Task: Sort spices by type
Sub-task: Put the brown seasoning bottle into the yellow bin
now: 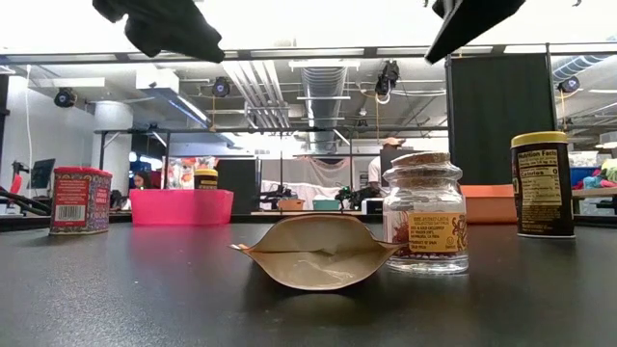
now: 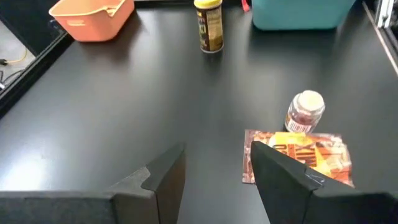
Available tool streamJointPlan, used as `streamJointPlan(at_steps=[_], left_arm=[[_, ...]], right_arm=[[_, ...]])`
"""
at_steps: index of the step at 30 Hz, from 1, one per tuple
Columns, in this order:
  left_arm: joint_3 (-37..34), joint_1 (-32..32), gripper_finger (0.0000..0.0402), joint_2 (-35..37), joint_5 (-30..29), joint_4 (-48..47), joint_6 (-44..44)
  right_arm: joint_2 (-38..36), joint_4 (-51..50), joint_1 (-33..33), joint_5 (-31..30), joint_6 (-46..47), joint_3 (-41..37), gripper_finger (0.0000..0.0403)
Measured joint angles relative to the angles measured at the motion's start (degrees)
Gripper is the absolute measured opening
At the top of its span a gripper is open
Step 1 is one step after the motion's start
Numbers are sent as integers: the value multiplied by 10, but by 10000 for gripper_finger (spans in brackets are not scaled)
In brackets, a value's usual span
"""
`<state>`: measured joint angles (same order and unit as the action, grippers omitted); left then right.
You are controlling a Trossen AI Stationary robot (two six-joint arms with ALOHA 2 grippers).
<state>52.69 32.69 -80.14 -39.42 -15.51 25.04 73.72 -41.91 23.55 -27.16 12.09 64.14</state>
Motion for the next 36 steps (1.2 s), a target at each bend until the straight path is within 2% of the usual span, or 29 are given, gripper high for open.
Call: streamJointPlan(at_steps=[4,10,14,18,23,27,36], left_arm=[[0,0,165,-8,0,5,0],[0,0,165,-8,0,36,-19],[0,0,165,-8,6,71,-55],[0,0,165,-16,44,99,-72],[0,0,165,-46,46,146,-81],[0,0,165,-81,57,202,-95],[0,-3,165,-166,90,400,-171]], right_arm=[[7,7,46,-2,22,-3,9],[16,10,102,-44,34,-2,9],[18,11,120,-45,46,-2,9],[24,13,133,-46,53,-3,9],[31,23,157,-54,67,-5,9],[30,23,181,-99,95,-15,9],[30,42,227,-186,113,-22,9]])
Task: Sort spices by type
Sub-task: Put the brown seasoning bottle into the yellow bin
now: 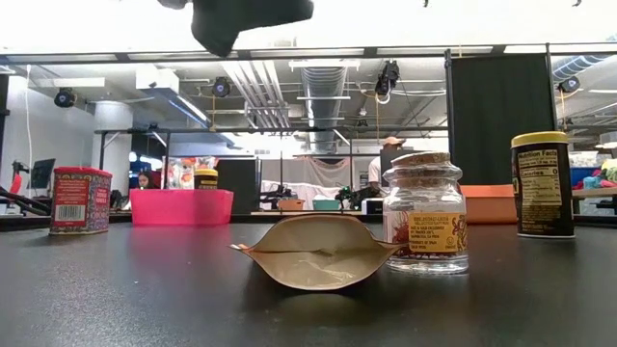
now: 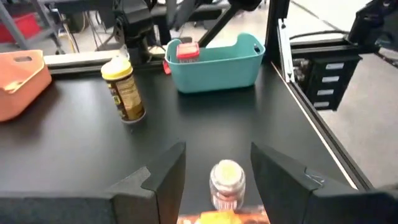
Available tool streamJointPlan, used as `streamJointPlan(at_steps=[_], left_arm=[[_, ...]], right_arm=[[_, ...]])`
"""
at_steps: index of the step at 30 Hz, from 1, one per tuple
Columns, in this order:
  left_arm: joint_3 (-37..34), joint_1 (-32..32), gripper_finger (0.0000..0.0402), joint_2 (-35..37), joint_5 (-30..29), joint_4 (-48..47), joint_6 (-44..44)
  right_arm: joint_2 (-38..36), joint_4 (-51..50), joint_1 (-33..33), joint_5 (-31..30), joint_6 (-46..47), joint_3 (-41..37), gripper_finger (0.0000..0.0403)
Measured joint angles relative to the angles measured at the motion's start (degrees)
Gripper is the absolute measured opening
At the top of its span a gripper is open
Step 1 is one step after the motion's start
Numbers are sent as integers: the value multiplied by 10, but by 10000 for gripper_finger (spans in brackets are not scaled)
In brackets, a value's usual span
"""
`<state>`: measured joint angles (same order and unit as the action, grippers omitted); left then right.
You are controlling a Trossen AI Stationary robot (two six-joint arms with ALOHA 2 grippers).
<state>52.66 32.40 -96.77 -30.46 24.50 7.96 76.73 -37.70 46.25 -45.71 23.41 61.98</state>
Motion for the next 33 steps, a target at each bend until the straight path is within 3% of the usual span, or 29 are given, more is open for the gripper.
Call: streamJointPlan(at_steps=[5,9,15,19,33], left_arm=[[2,-5,165,-49,0,75,-3],[29,-8,165,-88,15,85,2],[79,-15,173,-134,23,86,-13],[88,-18,193,-143,31,84,-6],[119,-25,297,-200,26,72,2]], right_arm=[[0,8,9,-82,-14,-5,9],[0,42,9,-85,-46,-8,9],[-1,188,9,-50,-178,-25,9],[-2,259,9,-32,-224,-47,9],[-2,265,9,-34,-189,-79,9]])
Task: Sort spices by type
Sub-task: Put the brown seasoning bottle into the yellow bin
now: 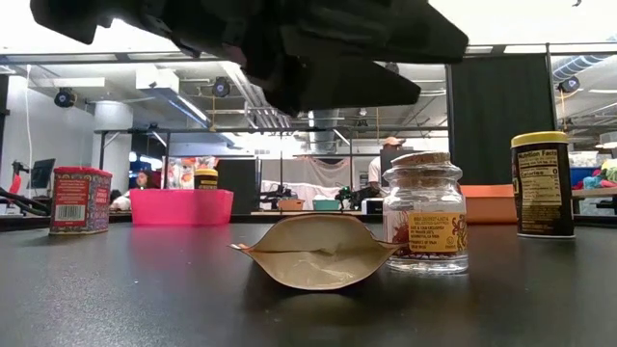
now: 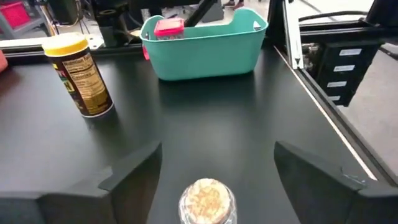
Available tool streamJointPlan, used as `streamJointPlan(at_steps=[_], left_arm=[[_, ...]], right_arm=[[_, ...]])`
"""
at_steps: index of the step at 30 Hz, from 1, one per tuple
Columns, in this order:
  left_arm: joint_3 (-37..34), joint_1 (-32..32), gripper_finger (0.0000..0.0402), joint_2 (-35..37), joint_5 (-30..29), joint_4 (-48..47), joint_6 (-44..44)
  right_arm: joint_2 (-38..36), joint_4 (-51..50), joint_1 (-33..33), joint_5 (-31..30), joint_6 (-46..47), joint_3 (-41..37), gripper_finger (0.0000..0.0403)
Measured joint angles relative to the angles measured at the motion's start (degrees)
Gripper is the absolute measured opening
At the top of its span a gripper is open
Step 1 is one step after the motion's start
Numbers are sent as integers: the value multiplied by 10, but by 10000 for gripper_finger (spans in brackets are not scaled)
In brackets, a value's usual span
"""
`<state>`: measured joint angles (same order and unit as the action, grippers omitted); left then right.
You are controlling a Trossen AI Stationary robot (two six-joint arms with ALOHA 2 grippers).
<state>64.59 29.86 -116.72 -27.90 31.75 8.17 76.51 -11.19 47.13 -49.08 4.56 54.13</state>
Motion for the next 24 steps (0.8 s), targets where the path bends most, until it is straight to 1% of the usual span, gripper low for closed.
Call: streamJointPlan(at_steps=[5,9,17,24], left_arm=[[1,-10,310,-10,0,1,15],[-1,-15,310,-28,5,-3,30],[0,-18,310,-47,43,3,38],[2,-28,309,-61,49,4,53]], right_arm=[[0,2,0,0,0,0,9],[0,3,0,0,0,0,9],[0,5,0,0,-1,-1,9],[0,8,0,-1,-1,-1,9]])
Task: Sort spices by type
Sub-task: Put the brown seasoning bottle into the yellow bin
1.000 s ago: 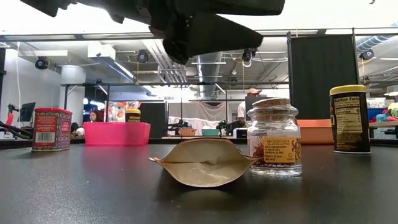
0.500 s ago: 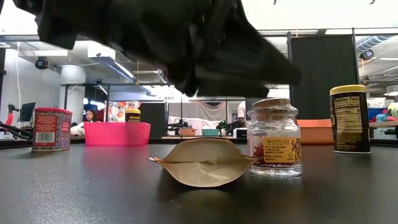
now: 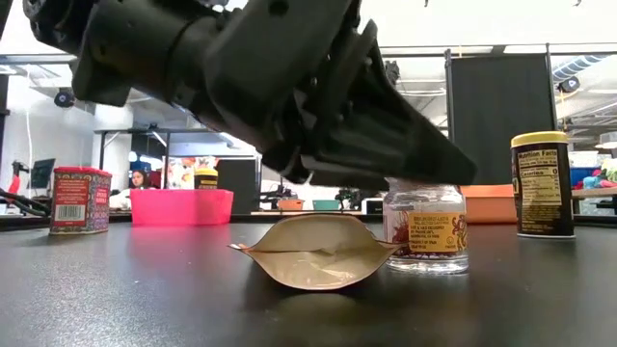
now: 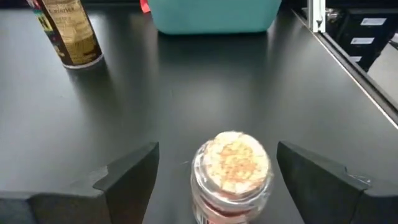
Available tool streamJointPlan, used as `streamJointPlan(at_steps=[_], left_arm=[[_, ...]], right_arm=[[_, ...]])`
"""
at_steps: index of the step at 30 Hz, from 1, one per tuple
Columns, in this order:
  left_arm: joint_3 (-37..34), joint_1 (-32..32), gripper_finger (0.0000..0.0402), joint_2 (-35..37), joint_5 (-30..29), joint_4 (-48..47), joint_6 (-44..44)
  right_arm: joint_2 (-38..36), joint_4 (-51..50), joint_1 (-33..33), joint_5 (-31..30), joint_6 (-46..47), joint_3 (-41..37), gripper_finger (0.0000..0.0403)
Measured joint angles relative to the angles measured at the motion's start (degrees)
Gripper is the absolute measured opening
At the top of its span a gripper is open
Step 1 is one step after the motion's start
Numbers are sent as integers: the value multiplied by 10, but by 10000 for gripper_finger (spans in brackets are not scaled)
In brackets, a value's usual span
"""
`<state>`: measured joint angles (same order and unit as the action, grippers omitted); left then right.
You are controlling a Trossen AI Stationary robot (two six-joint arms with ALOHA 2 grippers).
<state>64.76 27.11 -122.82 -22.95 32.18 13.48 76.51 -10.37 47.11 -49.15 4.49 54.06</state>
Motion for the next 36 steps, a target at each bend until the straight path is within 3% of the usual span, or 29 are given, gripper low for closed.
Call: streamJointPlan(at_steps=[36], left_arm=[[3,-6,172,-6,-3,2,-5]], right_arm=[[0,0,0,0,-2,0,9]])
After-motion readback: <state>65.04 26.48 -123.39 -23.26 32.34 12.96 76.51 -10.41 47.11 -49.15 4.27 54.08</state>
